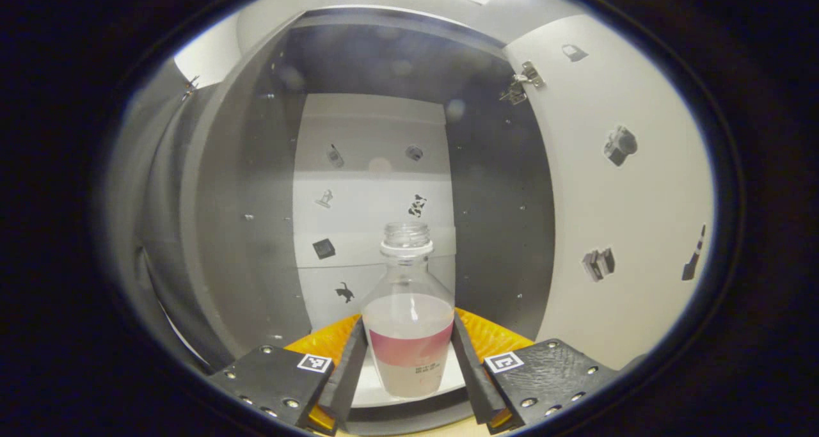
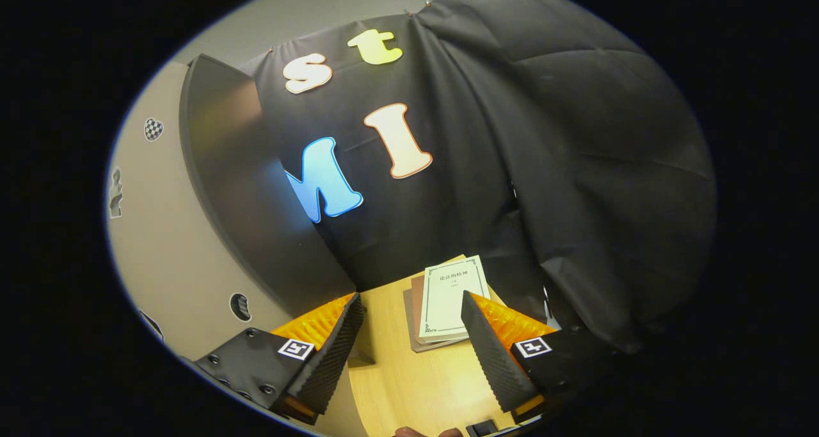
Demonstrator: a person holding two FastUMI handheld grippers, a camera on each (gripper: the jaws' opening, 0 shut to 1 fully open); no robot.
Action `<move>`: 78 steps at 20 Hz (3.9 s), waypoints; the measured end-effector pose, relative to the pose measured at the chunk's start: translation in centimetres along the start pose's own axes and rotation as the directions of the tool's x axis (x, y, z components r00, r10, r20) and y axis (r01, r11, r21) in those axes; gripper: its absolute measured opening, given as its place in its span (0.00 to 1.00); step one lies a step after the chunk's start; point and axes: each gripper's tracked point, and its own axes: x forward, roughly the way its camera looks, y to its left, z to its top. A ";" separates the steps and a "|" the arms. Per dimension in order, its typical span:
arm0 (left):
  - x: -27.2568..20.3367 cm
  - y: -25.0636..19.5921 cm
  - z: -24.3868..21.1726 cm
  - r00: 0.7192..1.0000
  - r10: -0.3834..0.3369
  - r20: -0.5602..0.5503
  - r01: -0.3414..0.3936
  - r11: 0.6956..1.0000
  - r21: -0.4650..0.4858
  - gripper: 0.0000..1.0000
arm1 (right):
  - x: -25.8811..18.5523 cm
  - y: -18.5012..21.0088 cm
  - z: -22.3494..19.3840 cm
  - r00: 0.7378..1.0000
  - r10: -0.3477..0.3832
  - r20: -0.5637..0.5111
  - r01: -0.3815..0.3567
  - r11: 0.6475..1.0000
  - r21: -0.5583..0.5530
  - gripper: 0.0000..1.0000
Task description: Open the cabinet door with the right hand, grasp the bottle in the cabinet with the left hand and place it on the coaster, then close the cabinet door with the right hand.
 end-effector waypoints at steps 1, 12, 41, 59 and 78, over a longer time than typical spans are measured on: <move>-1.1 0.5 0.1 1.000 0.007 -0.003 -0.007 1.000 0.015 0.70 | 0.0 0.2 0.0 1.000 -0.001 0.001 0.001 1.000 -0.010 0.98; -14.0 6.5 -8.9 0.991 0.101 -0.092 -0.102 0.995 -0.010 0.71 | -7.2 1.4 0.9 0.986 -0.089 0.140 0.088 0.996 0.010 0.98; -25.7 8.4 -39.8 0.945 0.250 -0.211 -0.263 0.964 -0.033 0.72 | -17.6 -2.0 0.2 0.868 -0.416 0.272 0.374 0.907 0.195 0.93; -28.3 7.6 -42.1 0.921 0.273 -0.277 -0.295 0.955 -0.039 0.74 | -16.1 -1.2 -0.6 0.876 -0.390 0.284 0.395 0.918 0.042 0.98; -30.7 9.4 -23.7 0.961 0.274 -0.034 -0.275 0.961 -0.018 0.74 | -18.4 -4.0 -6.8 0.869 -0.433 0.240 0.419 0.901 0.109 0.98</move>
